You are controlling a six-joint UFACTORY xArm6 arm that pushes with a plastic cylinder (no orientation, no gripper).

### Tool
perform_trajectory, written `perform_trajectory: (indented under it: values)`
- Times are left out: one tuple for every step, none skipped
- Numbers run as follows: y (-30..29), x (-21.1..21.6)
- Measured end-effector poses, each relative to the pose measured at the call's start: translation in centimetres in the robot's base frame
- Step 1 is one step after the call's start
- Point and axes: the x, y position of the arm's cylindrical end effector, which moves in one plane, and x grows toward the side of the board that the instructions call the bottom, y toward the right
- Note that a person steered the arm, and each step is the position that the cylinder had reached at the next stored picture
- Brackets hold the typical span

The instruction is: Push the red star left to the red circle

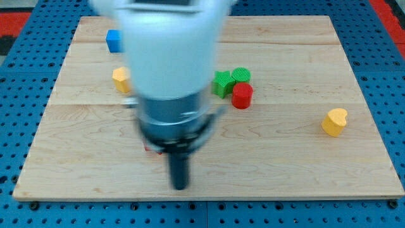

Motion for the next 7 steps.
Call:
perform_trajectory:
  values:
    - [-2.8,-2.6]
    - [0.7,-6.4]
    - [1.1,-9.1]
    - [-2.5,-7.1]
    - [-1.9,-9.5]
    - [0.4,-9.8]
    - [-1.0,-9.8]
